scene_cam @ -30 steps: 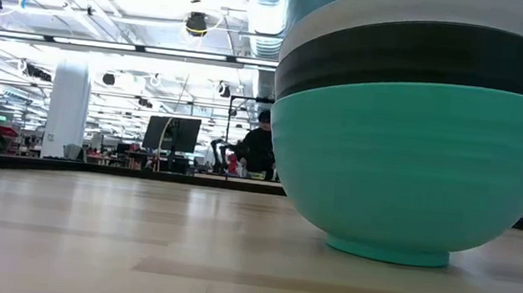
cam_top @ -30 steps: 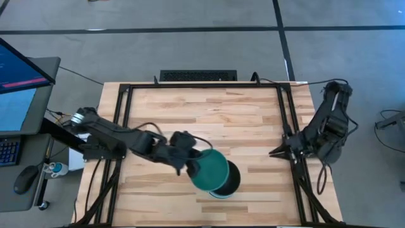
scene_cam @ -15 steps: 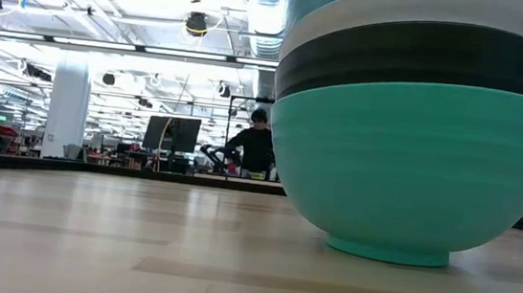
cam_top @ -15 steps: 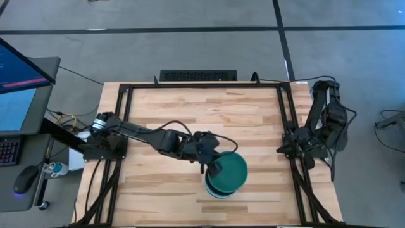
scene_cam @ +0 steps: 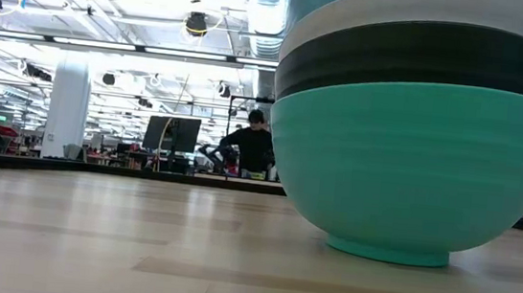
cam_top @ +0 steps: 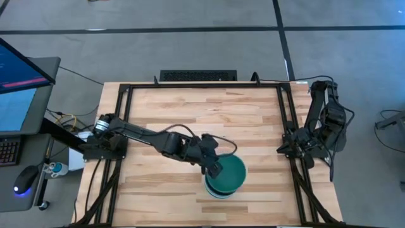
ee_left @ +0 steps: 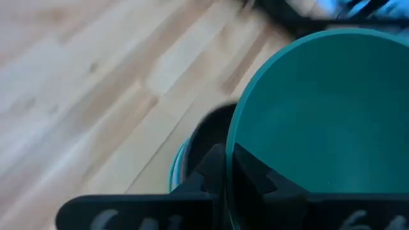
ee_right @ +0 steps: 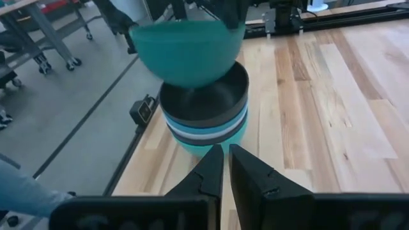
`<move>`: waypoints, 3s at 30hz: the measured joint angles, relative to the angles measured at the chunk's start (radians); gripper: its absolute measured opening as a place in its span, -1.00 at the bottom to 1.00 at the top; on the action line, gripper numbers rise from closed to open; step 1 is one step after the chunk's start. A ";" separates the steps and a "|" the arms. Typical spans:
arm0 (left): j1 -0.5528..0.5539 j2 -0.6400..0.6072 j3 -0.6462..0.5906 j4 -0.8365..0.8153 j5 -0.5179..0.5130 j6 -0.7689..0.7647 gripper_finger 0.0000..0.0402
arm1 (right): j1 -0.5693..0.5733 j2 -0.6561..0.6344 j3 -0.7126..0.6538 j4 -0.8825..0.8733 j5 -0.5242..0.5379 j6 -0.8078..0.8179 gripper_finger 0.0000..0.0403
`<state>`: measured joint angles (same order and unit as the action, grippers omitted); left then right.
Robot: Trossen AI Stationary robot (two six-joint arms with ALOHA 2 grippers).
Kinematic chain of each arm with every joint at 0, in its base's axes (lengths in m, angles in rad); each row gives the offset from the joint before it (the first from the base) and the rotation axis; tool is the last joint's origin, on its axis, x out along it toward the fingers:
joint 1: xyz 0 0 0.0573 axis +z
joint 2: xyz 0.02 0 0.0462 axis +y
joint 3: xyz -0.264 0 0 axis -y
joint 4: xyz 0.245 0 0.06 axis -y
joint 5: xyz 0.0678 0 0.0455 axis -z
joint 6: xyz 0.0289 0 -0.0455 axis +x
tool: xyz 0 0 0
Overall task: Nest bowls inside each other
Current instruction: Stack the green bowl on the black bowl, then return to Home Position
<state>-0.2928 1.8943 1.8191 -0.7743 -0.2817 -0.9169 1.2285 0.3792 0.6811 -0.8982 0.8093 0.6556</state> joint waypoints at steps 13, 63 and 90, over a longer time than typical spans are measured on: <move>0.009 0.057 0.000 -0.058 0.042 -0.057 -1.00 | 0.000 0.000 0.000 0.001 0.000 0.001 -0.75; 0.018 0.153 0.064 0.094 0.169 0.002 -0.65 | 0.000 0.000 0.002 0.009 0.000 0.000 -0.75; 0.020 0.151 0.397 -0.033 -0.015 0.292 -0.65 | 0.000 0.000 0.002 0.034 0.021 0.020 -0.75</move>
<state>-0.2726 2.0453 2.2161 -0.8076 -0.2963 -0.6248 1.2282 0.3794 0.6827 -0.8643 0.8304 0.6760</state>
